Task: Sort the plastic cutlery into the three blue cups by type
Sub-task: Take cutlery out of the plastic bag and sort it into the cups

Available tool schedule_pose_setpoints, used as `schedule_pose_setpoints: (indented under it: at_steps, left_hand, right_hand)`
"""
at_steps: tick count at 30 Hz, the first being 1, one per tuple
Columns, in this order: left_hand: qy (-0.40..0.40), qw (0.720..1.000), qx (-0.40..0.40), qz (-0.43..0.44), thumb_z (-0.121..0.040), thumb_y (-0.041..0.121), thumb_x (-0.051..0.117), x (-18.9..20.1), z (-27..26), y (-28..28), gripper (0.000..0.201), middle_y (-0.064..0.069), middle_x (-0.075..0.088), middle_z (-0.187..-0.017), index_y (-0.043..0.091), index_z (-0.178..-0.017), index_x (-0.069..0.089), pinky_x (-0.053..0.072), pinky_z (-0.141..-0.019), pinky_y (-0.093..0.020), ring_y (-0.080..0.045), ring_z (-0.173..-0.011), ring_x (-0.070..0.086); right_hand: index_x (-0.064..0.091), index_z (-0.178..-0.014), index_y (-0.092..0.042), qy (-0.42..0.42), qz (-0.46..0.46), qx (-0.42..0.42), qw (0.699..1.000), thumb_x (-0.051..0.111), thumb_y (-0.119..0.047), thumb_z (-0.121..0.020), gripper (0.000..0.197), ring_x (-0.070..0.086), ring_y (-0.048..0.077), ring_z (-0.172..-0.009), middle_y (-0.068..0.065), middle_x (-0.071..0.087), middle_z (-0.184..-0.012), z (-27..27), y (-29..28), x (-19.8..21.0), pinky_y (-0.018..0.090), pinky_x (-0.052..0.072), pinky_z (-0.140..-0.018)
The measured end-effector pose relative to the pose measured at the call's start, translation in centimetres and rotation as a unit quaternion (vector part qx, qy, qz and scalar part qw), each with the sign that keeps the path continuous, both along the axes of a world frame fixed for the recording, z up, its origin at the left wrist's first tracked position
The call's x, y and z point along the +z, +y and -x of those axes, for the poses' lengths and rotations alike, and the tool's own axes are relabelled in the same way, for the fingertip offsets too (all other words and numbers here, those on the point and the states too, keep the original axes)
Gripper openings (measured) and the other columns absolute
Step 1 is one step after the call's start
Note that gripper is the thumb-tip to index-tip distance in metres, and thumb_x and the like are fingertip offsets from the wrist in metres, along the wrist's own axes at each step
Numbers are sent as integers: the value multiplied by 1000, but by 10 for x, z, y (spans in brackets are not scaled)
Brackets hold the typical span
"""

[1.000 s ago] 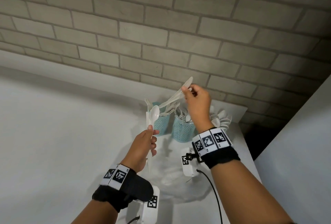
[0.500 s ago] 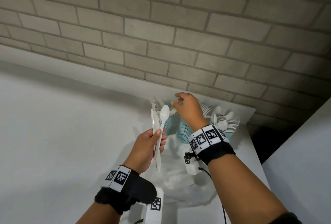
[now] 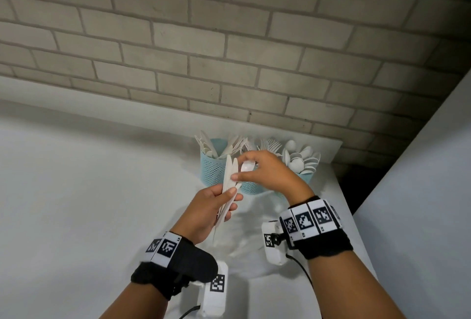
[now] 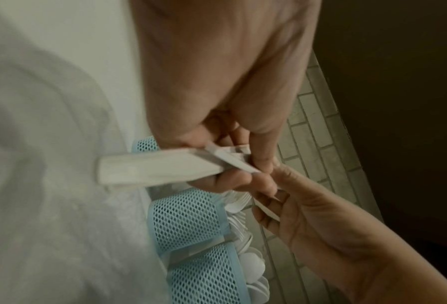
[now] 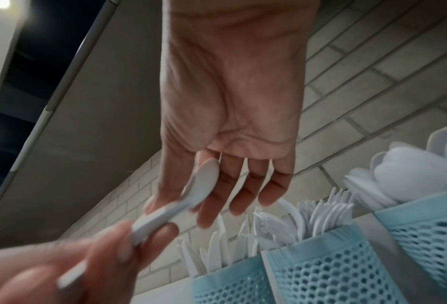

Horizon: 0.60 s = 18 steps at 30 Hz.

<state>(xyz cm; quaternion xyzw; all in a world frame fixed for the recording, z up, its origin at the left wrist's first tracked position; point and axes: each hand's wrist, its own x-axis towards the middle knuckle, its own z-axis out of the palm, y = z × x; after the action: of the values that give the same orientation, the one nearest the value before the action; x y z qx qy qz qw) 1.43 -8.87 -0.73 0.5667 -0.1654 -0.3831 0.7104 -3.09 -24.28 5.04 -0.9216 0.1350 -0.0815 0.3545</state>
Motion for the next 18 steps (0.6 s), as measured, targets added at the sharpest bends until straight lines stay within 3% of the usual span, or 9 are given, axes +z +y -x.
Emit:
schedule_pose_setpoints:
  at_steps: [4, 7, 9, 11, 16, 18]
  left_hand:
    - [-18, 998, -48, -21, -94, 11, 53, 1, 3, -1, 16, 3, 71, -75, 12, -105, 64, 39, -53, -20, -4, -52, 52]
    - [-9, 999, -50, -15, -93, 10, 54, 0, 3, -1, 16, 2, 72, -74, 10, -105, 64, 39, -53, -19, -3, -51, 52]
    - [-10, 999, -50, -13, -92, 11, 55, 1, 2, 0, 17, 3, 72, -72, 12, -104, 66, 39, -52, -17, -3, -51, 50]
    - [-13, 999, -46, -13, -92, 12, 55, 1, -1, 2, 16, 5, 71, -72, 18, -100, 68, 38, -52, -16, -3, -52, 48]
    - [6, 1000, 13, -19, -92, 15, 57, -5, -10, 8, 13, 3, 70, -77, 17, -95, 69, 40, -54, -15, -4, -53, 49]
    - [12, 999, 29, -22, -92, 15, 57, -8, -14, 10, 13, 3, 70, -78, 15, -97, 69, 41, -55, -16, -3, -53, 51]
  right_hand:
    - [73, -89, -22, 49, 18, 46, 998, 78, -30, -73, 19, 59, 9, -92, -12, 64, -88, 8, -4, 7, 28, 46, -86]
    - [71, -80, -17, 56, -62, 76, 994, 75, -19, -77, 4, 62, 4, -69, -10, 69, -71, 8, -6, 8, 25, 49, -74]
    - [70, -81, -20, 42, -130, 77, 988, 71, -12, -80, 9, 64, 5, -72, -9, 71, -74, 5, -7, 9, 26, 51, -78]
    - [69, -87, -20, -2, -188, 40, 981, 66, -10, -84, 11, 66, 9, -82, -4, 71, -86, 1, -10, 14, 26, 50, -86]
    - [62, -82, -21, -172, -251, -100, 947, 57, -12, -91, 14, 64, -3, -57, -3, 67, -79, -12, -15, 42, 9, 46, -54]
    - [61, -82, -21, -249, -259, -139, 923, 57, -11, -92, 15, 64, -3, -57, -2, 67, -79, -21, -17, 47, 8, 45, -51]
